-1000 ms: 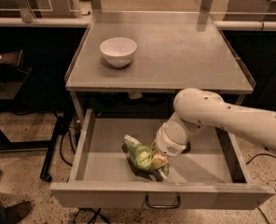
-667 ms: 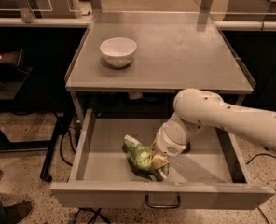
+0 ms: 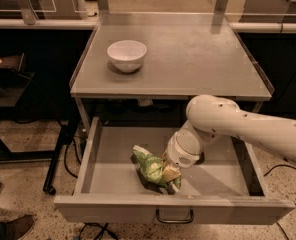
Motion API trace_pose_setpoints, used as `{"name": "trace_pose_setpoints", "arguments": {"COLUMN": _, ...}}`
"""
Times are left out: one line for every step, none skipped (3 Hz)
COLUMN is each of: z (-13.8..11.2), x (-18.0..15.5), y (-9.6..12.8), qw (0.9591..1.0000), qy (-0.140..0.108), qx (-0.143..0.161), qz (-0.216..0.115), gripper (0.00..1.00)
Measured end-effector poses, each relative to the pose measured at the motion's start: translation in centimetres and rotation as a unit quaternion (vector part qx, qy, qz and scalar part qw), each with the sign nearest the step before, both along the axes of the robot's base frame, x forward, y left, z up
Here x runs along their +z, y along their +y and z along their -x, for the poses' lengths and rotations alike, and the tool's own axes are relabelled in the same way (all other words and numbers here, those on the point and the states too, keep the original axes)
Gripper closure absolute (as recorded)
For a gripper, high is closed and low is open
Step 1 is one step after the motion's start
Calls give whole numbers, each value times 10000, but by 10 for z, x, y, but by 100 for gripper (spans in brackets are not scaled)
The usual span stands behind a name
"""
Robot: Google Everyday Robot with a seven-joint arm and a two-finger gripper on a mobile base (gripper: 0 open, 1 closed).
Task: Place green jalapeno chip bag into top drawer
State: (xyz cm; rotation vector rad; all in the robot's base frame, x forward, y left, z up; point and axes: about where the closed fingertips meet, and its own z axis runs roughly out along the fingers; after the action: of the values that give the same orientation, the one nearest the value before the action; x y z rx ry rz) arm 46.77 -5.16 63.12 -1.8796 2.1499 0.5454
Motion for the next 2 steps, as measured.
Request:
{"name": "trace_pose_setpoints", "arguments": {"z": 0, "x": 0, "y": 0, "qw": 10000, "qy": 0, "qx": 0, "qz": 0, "gripper": 11}}
{"name": "trace_pose_setpoints", "arguments": {"z": 0, "x": 0, "y": 0, "qw": 10000, "qy": 0, "qx": 0, "qz": 0, "gripper": 0}}
